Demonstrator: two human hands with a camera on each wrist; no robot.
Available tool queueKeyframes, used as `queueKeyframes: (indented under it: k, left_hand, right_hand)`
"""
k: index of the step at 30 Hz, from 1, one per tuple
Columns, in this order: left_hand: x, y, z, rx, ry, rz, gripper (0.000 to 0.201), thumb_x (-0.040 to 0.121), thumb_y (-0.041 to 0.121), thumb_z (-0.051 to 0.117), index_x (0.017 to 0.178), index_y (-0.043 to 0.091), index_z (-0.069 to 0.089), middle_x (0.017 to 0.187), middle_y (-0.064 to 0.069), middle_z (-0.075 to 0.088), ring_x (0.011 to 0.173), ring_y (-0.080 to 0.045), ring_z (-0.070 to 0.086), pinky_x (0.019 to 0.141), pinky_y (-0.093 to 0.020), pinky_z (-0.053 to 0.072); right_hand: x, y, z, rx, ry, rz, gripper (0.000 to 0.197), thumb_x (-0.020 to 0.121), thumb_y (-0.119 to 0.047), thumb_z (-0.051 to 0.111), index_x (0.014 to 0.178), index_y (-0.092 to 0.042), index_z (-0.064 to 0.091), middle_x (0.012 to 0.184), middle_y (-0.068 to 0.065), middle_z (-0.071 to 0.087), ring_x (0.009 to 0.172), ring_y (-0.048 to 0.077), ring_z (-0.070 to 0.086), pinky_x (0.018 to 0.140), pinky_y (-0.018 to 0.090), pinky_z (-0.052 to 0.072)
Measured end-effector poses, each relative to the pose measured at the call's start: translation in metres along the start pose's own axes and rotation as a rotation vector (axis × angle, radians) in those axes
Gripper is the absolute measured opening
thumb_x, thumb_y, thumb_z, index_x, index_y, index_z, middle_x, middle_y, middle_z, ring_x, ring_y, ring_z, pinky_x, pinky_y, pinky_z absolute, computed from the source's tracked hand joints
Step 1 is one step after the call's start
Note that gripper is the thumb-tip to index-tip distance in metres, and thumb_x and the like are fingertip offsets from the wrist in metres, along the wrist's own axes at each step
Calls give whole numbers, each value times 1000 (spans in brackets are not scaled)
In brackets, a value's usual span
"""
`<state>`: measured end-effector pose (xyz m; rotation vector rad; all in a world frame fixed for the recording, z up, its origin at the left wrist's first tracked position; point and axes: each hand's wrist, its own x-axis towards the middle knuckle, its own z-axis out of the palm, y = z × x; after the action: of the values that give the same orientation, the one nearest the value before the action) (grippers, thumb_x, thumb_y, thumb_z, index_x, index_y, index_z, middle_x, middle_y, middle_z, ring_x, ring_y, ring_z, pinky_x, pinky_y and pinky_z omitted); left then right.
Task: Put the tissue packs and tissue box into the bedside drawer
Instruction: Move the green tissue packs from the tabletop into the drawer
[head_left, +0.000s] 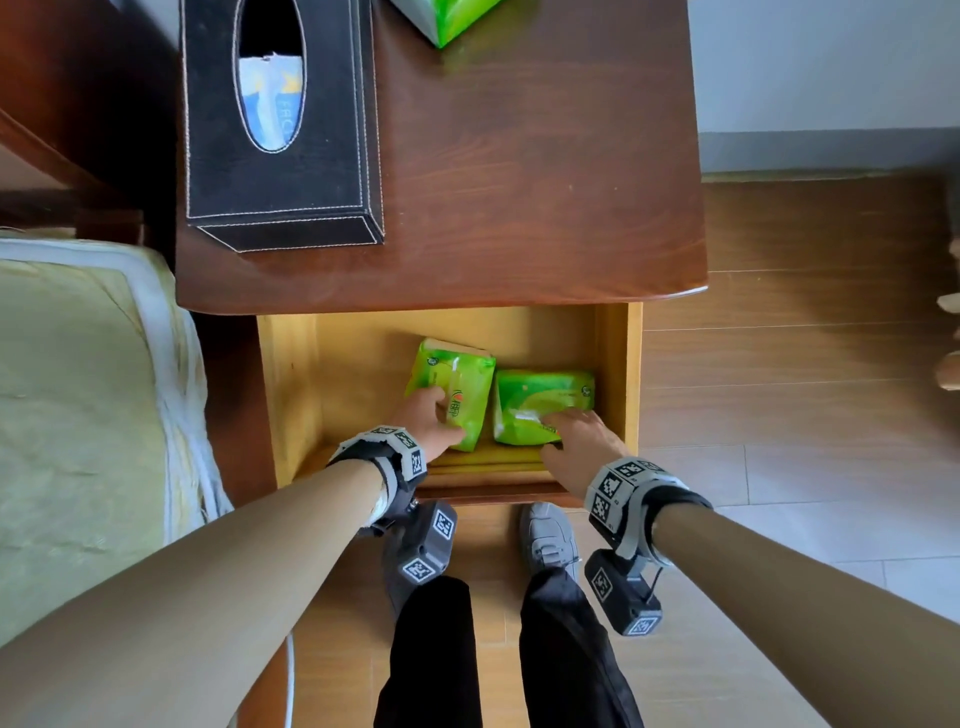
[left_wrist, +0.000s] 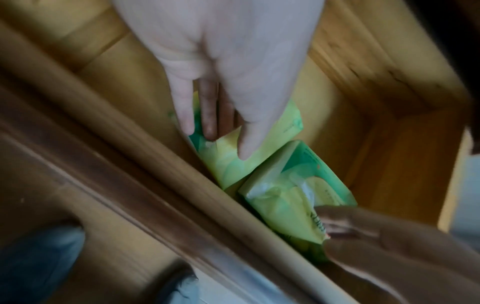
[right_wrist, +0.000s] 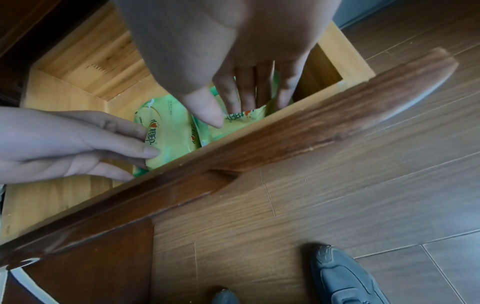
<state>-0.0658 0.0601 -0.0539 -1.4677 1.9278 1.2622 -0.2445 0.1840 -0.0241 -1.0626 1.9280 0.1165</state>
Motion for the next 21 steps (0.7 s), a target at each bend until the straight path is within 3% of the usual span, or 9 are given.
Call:
queueKeyframes:
  k: [2,4,7,9,10,12,16,21]
  left_hand:
    - [1,1,2,-17,23,-6,23,79,25,73,80,13,53,72,1,53,70,-20,50,51,-25,30]
    - [0,1,2,-16,13,5,29,81,24,72,68,14,48,65,1,48,66,-21,48,50,-25,27]
    - [-1,4,-5,-39,53,57,14,85,16,68,85,6,58,79,-2,55,78,-22,52,54,-22,34]
    - [-6,8,-13,-52,129,117,9,89,9,62,93,12,56,84,5,51,82,-20,51,60,-22,40]
    - [-8,10,-18,-3,185,165,12,90,8,60,90,18,53,78,8,49,77,-20,51,55,-23,38]
    - [-12,13,-28,165,288,242,14,89,8,58,85,20,52,70,9,43,65,-19,47,47,-24,28]
    - [-15,26,-36,263,379,369,15,90,6,56,96,19,62,85,9,47,74,-16,43,56,-28,32]
    - [-4,50,-23,306,445,481,21,88,2,58,97,19,66,90,4,56,79,-21,55,53,-27,33]
  right_hand:
    - [1,3,1,-18,-12,-1,49,88,-24,49,137,-24,50,143,-1,48,136,18,35,108,38,37]
    - [2,6,2,-68,-7,3,44,89,-26,51,133,-25,53,141,-3,50,135,18,36,106,37,38]
    - [5,8,3,-187,50,15,33,93,-26,52,124,-26,61,126,1,59,125,21,46,95,39,50]
    - [5,6,3,-320,39,34,29,94,-15,50,117,-23,65,114,5,62,117,23,52,83,40,57]
    - [5,6,4,-353,23,51,30,93,-10,49,116,-22,65,114,5,61,117,23,51,80,40,58]
    - [7,5,8,-353,7,85,36,92,-11,47,121,-24,62,121,4,57,120,22,49,80,40,56]
    - [6,3,8,-287,1,132,42,91,-20,42,131,-24,54,132,2,50,121,22,49,85,40,52]
    - [-2,19,2,-62,97,-31,42,88,-21,45,130,-23,49,135,3,44,123,24,42,88,40,49]
